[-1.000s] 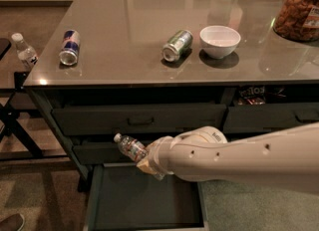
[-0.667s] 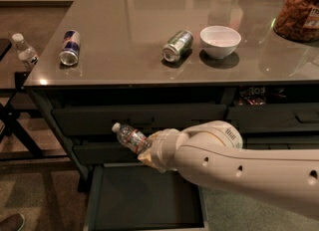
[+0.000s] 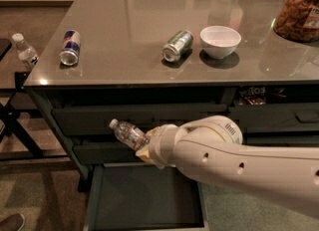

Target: Pick water bottle from bottom drawer and place on counter

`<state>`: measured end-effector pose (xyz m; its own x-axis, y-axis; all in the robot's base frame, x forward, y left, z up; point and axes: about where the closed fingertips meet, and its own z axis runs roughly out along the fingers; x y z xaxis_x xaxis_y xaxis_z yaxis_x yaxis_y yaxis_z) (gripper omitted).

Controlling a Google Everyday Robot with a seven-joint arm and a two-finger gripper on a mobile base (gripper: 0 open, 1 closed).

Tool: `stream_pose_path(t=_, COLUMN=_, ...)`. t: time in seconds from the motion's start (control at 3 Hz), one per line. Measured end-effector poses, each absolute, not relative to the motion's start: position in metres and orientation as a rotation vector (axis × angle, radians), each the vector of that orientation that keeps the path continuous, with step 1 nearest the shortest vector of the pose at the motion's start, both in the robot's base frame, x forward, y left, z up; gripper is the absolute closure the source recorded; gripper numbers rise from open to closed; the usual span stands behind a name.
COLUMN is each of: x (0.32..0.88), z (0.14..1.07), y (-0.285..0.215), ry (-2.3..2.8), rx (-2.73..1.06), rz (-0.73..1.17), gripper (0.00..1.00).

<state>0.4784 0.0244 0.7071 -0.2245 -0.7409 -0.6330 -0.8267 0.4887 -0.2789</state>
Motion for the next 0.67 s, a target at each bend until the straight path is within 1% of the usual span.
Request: stream_pose_path(t=0.67, x=0.500, z=0.790, y=0.029, ry=1.918, rx=-1.310, rz=0.064, gripper=1.00)
